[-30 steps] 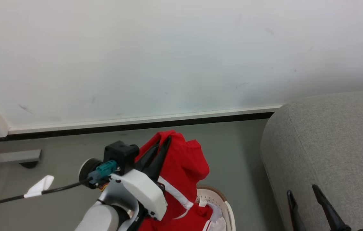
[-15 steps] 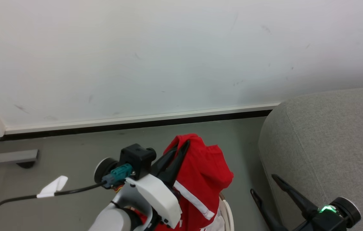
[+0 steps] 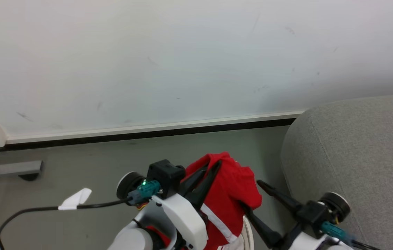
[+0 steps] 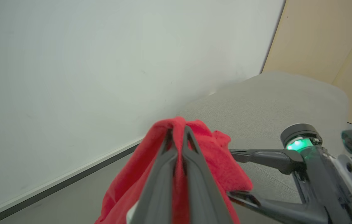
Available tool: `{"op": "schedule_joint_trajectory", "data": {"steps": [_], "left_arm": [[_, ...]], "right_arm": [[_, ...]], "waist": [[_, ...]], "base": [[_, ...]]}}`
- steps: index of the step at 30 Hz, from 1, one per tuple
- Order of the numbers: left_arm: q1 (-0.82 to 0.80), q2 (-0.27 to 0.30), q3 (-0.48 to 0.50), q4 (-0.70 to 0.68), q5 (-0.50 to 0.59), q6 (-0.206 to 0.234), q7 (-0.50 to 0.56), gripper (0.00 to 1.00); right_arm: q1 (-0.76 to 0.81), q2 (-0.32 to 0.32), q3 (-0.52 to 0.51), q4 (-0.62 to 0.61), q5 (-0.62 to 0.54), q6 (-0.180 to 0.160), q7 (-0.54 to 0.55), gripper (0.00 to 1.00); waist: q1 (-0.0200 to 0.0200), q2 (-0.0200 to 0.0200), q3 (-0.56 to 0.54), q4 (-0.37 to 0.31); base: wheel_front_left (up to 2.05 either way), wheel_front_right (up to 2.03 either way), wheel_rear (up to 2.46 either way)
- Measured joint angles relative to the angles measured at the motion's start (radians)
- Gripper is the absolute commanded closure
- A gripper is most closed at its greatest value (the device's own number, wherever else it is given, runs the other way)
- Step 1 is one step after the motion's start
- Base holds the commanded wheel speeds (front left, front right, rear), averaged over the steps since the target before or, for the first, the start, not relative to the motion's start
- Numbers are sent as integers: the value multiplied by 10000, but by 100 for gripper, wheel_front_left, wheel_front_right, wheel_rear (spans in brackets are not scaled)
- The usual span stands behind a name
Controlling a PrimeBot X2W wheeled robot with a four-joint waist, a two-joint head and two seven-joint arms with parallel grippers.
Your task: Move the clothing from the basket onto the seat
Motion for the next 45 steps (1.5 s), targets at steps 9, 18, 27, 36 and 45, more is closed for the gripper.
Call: {"op": "schedule_joint_trajectory", "data": {"steps": [9,18,27,36,45], "left_arm": [[-179,-132,-374,-58,-140,-184,132,100],[-284,-130,-372,295,-157,-130,46,100],[-280,-13,-261,600,-144,61,-165,73],[-231,-27,-280,995,-46,280,-587,0],[22,-109,-593,1714,59,242,-1319,0]], "right_arm": [[-1538,863,1739,2351,1889,4,-184,73],[-2327,771,2788,3010,3766,2,-792,100],[-2527,380,2857,3087,4234,2,-995,100],[-2656,-201,2086,2709,4121,2,-1037,100],[-2640,-848,1110,2370,3620,0,-1037,100]], "waist": [[0,0,30,114],[0,0,68,301],[0,0,80,147],[0,0,190,-310],[0,0,346,-1172]], "base": [[0,0,0],[0,0,0],[0,0,0],[0,0,0],[0,0,0]]}}
